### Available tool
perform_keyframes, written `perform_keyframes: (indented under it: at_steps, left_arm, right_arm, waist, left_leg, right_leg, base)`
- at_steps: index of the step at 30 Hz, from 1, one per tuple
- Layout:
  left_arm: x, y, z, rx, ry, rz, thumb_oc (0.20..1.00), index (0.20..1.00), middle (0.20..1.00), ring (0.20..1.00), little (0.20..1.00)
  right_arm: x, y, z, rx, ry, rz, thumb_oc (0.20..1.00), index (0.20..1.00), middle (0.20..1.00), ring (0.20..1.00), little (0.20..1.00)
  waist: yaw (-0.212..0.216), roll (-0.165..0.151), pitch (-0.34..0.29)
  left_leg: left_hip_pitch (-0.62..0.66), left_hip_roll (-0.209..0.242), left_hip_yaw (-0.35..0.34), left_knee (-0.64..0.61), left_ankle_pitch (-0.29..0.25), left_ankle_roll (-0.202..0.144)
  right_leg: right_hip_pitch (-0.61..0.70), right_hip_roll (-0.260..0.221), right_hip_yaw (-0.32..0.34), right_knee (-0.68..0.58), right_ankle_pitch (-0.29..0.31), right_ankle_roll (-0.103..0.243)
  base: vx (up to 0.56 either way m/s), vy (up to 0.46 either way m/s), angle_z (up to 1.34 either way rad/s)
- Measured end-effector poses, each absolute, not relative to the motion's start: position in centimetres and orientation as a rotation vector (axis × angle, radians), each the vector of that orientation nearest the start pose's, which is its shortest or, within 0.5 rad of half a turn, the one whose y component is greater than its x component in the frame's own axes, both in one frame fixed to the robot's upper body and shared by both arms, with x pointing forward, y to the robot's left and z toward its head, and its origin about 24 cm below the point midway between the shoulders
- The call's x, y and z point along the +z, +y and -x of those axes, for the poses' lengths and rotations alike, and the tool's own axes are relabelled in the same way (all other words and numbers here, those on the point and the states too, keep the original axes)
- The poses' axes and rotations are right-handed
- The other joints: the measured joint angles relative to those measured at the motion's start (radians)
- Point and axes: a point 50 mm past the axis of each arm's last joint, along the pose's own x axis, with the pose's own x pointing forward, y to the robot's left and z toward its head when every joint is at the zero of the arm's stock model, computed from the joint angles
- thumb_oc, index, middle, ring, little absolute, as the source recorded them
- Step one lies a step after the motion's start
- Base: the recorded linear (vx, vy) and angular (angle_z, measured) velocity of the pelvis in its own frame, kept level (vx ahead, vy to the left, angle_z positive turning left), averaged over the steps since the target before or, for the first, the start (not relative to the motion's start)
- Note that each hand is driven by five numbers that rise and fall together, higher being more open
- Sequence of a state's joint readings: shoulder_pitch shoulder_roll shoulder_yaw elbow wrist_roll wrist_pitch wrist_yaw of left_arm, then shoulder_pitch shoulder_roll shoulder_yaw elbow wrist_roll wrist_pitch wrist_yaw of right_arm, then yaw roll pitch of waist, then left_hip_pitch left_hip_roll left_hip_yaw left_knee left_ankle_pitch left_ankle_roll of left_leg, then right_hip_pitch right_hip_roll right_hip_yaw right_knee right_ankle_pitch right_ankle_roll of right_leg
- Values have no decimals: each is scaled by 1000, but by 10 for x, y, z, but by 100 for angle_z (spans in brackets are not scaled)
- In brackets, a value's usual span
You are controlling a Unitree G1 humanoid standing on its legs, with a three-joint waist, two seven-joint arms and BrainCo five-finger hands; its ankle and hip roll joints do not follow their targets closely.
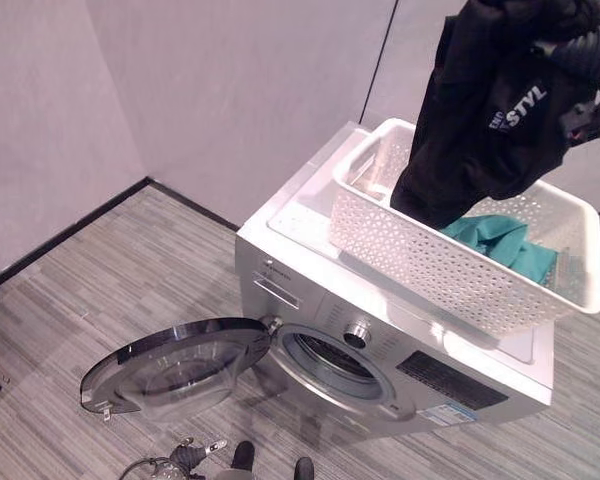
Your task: Grab the laundry basket,head to the washer,open it,put in the laundry and shut it.
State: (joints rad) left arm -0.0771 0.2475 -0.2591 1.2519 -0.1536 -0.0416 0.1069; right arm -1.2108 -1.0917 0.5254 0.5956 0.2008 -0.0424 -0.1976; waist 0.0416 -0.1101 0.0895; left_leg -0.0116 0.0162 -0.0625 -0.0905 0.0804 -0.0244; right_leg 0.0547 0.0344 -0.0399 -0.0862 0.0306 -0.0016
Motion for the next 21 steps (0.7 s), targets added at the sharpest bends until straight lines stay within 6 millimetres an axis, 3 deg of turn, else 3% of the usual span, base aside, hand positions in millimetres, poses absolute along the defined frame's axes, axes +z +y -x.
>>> perform_keyframes:
  at_steps: [10,21]
  left_arm:
    - [-152,217,-133,55,1072,-328,1000,1000,1000,1000,1000]
    - [-157,227,-113,108,1142,-361,1000,1000,1000,1000,1000]
  right_arm:
    - [401,-319,-314,-816,-678,1077,200,200,200,200,200]
    - [437,-377,-241,-1239,-656,1332,200,200,200,200,200]
  waist:
    - [-4,11,-8]
    - [-31,44,-23]
  left_leg:
    - [17,-3,23,0,-4,7]
    - [47,-13,88,-1,-22,32]
  right_leg:
    - [8,-4,26,0,3,4]
    - [12,-17,85,0,-6,31]
  base:
    - [20,45,-8]
    - [30,36,-15]
